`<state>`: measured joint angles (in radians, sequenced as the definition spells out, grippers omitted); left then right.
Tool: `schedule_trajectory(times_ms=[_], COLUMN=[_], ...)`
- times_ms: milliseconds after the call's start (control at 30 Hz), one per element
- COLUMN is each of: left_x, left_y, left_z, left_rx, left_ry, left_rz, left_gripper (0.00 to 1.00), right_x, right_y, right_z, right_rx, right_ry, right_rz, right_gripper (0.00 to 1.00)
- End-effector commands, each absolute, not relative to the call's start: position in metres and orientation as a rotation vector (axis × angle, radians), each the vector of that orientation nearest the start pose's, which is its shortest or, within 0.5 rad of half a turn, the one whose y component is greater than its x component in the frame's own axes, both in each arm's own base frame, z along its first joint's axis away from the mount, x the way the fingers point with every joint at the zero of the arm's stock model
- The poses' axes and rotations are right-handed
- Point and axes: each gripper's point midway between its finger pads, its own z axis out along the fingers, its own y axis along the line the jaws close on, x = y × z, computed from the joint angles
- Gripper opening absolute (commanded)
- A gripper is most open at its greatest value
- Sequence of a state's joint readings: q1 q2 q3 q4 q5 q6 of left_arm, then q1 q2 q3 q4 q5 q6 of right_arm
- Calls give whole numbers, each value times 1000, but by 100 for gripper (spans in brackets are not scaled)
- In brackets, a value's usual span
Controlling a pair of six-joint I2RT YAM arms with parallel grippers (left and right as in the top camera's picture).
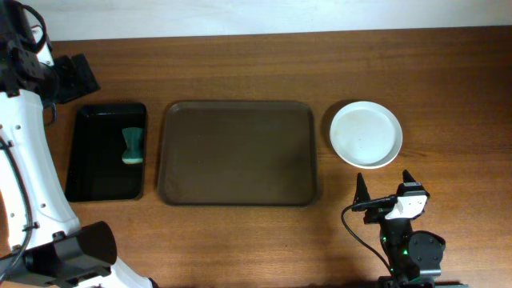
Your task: Clean dirty plates on tray and stack at the side
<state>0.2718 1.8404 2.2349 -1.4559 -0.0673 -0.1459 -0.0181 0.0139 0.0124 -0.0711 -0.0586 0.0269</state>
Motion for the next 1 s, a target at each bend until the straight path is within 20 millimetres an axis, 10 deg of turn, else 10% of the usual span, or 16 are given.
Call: schedule_trajectory(times_ms=[0,200,633,967], left_x=[395,392,332,288], left_y=[123,116,55,43], left_z=[302,313,418,338], left_rx=[-553,-527,-319,-264], left_ry=[2579,2556,2121,1809], left_rz=[135,134,159,48], left_gripper=[99,99,99,99], right_x=[246,246,246,246], right_y=[8,8,8,8], right_z=[157,157,157,157], right_rx=[-10,-10,-10,-10], right_ry=[1644,1644,1644,1644], right_rz=[75,75,75,75], right_gripper=[98,98,98,98])
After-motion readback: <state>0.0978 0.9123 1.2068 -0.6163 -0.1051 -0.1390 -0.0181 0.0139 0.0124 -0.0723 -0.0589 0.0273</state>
